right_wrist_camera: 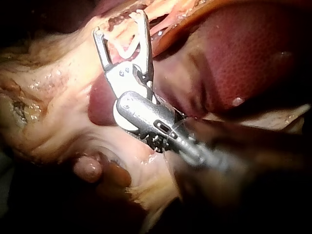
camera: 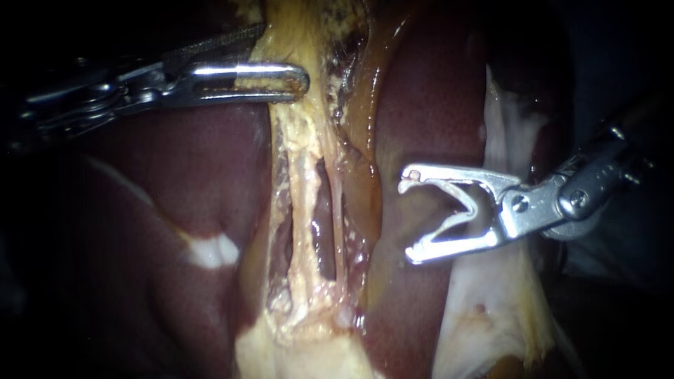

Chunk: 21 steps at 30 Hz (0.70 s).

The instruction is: Grabbing gallbladder

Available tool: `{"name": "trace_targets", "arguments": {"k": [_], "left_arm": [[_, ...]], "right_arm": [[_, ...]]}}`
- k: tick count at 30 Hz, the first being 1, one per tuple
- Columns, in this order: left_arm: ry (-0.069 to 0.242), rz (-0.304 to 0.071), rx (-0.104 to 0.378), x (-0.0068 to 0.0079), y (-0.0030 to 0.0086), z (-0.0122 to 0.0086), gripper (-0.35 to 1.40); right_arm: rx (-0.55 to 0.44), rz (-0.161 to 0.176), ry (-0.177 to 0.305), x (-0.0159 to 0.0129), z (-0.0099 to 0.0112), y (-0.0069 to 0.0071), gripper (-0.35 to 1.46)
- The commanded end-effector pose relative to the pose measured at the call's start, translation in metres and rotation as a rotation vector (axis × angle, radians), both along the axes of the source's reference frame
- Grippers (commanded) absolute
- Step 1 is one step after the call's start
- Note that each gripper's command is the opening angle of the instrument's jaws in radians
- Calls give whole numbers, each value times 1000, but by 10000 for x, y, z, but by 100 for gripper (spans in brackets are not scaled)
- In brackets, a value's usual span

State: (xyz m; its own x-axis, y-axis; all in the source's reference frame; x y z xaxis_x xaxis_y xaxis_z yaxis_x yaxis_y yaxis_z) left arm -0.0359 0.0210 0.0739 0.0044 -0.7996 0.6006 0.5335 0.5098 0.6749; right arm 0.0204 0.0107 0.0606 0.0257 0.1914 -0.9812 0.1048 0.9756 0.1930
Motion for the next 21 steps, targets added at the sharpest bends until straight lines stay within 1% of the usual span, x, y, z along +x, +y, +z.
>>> {"name": "trace_targets", "arguments": {"k": [1, 2, 4, 7, 12, 21], "left_arm": [[1, 13, 16, 3, 0, -2, -35], [4, 22, 28, 6, 0, -2, -35], [26, 37, 46, 11, -1, -3, -35], [35, 38, 75, 16, -3, -4, -35], [40, 34, 82, 15, -5, -8, -35], [40, 28, 87, 13, -8, -11, -35]], "right_arm": [[0, 0, 0, 0, 0, 0, 60], [0, 0, 0, 0, 0, 0, 60], [0, 0, 0, 0, 0, 0, 60], [0, 0, 0, 0, -1, 0, 60], [0, 0, 0, 0, -1, 0, 60], [0, 0, 0, 0, -1, 0, 60]]}}
